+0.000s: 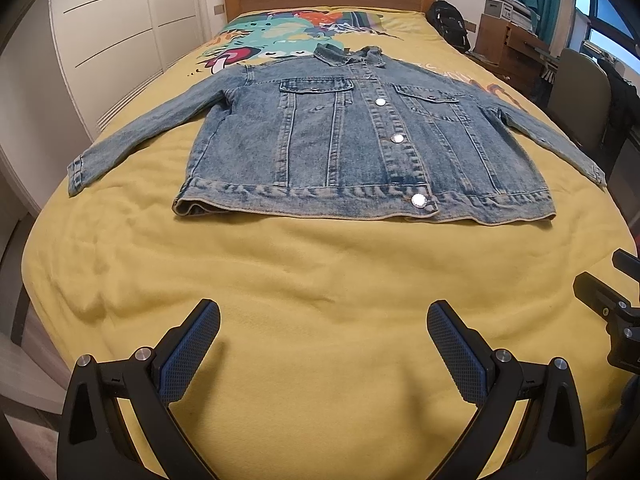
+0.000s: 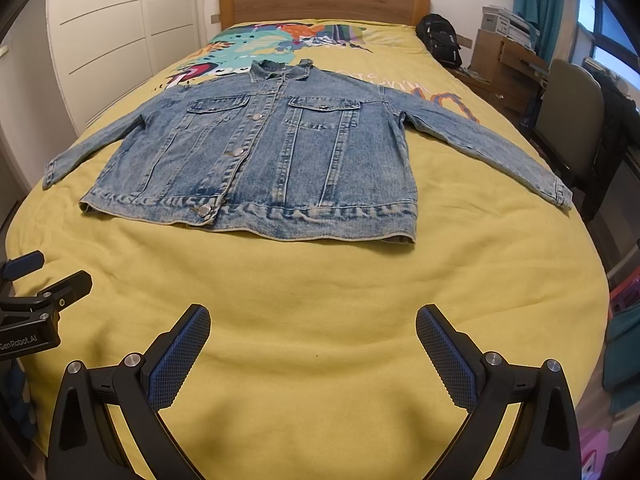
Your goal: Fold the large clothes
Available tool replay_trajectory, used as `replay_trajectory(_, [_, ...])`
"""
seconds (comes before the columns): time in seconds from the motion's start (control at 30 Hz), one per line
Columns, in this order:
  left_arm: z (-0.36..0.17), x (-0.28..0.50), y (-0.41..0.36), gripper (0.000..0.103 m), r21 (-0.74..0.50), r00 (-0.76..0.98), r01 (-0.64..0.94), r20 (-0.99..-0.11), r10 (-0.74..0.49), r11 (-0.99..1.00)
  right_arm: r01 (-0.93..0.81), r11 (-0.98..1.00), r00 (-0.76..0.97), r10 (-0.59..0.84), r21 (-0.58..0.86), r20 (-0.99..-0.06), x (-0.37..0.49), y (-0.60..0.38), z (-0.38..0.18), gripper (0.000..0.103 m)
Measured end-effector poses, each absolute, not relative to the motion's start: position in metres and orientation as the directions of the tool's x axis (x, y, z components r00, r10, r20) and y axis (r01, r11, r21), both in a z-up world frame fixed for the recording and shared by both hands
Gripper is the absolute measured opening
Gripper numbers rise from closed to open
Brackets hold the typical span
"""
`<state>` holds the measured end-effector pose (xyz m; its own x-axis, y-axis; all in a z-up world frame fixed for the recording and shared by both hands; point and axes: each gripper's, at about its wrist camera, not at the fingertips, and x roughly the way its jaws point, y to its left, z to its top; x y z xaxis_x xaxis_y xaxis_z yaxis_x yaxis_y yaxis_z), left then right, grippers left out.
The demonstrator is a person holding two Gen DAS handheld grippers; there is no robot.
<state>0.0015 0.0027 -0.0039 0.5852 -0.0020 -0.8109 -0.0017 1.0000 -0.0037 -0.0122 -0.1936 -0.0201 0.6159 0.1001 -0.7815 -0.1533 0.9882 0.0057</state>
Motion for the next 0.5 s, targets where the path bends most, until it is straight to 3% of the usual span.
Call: replay_trajectory(0.5, [0.002, 0.0, 0.0036, 0.102, -0.015, 0.612, -0.012, -0.791, -0.004, 1.0, -0.153, 0.988, 0.618, 0.105, 0.012, -0.779, -0.012, -0.1944, -0.0208, 0.103])
